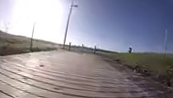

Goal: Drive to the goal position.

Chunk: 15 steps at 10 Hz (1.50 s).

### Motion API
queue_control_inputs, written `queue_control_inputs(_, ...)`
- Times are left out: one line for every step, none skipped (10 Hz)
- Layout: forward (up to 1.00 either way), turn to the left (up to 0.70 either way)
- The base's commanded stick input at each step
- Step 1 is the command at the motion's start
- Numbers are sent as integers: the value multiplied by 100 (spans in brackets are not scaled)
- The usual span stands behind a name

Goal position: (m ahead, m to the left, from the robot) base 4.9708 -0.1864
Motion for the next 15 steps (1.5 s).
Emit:
queue_control_inputs(70, 0)
queue_control_inputs(70, 0)
queue_control_inputs(70, 0)
queue_control_inputs(70, 0)
queue_control_inputs(70, 0)
queue_control_inputs(70, 0)
queue_control_inputs(70, 0)
queue_control_inputs(70, 0)
queue_control_inputs(70, 0)
queue_control_inputs(70, 0)
queue_control_inputs(70, 0)
queue_control_inputs(70, 0)
queue_control_inputs(70, 0)
queue_control_inputs(70, 0)
queue_control_inputs(70, 0)
